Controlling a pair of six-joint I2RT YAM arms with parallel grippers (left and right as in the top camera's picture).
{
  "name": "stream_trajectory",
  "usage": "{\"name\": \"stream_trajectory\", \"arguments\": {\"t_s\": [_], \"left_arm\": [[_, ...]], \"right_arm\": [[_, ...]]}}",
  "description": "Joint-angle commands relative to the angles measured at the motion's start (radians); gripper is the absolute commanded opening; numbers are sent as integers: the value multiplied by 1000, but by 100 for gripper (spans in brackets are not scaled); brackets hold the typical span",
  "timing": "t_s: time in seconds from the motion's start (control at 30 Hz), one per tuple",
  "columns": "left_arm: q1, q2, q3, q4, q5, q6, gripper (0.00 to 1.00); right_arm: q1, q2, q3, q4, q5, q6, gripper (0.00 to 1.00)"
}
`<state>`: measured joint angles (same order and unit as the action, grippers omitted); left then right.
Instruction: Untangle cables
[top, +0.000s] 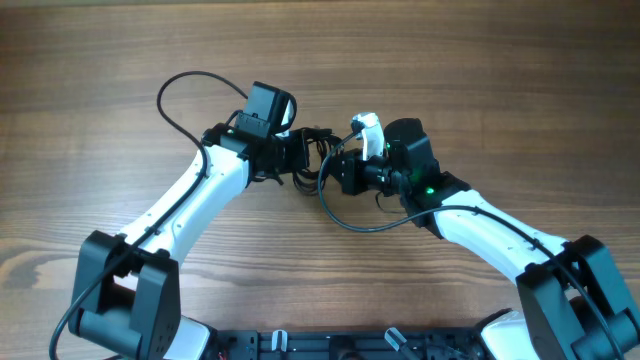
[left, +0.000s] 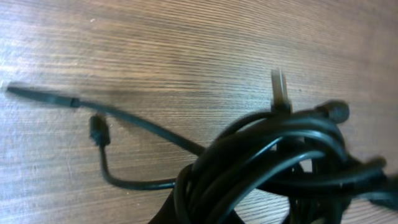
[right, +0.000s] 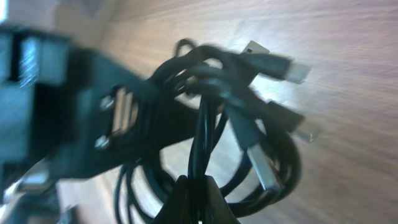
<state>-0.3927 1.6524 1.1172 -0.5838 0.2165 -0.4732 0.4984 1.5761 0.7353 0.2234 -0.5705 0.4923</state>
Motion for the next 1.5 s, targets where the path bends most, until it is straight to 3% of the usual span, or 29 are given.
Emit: {"name": "stream_trajectory", "arguments": {"t_s": [0.0,0.07,0.17,0.37,0.47,0.5,0.57,0.63,0.7,0.8,0.83,0.9,0.93,1.07,1.17,1.2,1.23,1.27,1.3,1.33,1.37,1.43,1.47], "left_arm": [[43,3,9,19,-32,-229,4],[105,3,9,16,-32,-316,4],[196,3,9,-14,-31,-343,4],[231,3,9,-42,37,-314,4],[222,3,9,7,142,-32,4],[207,3,9,2,142,94,4],[180,3,9,-8,142,219,4],[130,3,9,-11,142,362,4],[91,3,9,-11,142,481,4],[27,3,9,-11,142,699,4],[3,3,9,-10,142,767,4],[-15,3,9,-4,125,792,4],[-15,3,9,-4,123,791,4],[28,3,9,-4,36,608,6],[72,-5,9,-3,36,387,42],[91,-18,10,-3,36,289,46],[116,-42,14,-3,36,176,69],[135,-61,16,-3,39,62,80],[143,-76,16,-3,87,-14,91],[143,-83,16,7,179,-22,93],[142,-84,16,-2,248,-21,93],[137,-81,16,-19,292,-123,42],[136,-81,16,-29,292,-209,35]], "right_arm": [[20,4,3,-4,-383,-5,5],[18,4,3,-23,-459,-21,4],[-18,4,3,-55,-447,-20,5],[-61,4,3,-89,-100,116,8],[-59,4,3,-78,-100,167,34],[-59,4,3,-72,-115,196,51],[-59,4,3,-46,-122,199,66],[-60,4,3,9,-122,184,87],[-60,4,3,31,-121,101,95],[-59,4,3,-38,-120,-23,96],[-59,4,2,-66,-121,-23,88],[-60,4,2,-88,-98,-24,29],[-60,4,2,-92,-79,-20,7],[-60,4,2,-90,-67,-17,5],[-60,4,2,-89,19,65,4],[-60,4,2,-90,21,65,4],[-60,4,2,-90,21,65,5],[-60,4,2,-90,25,65,4],[-60,4,2,-90,25,65,4],[-59,4,2,-89,25,65,4],[-60,4,2,-89,26,65,4],[-59,4,2,-90,37,65,4],[-60,4,2,-90,37,65,4]]}}
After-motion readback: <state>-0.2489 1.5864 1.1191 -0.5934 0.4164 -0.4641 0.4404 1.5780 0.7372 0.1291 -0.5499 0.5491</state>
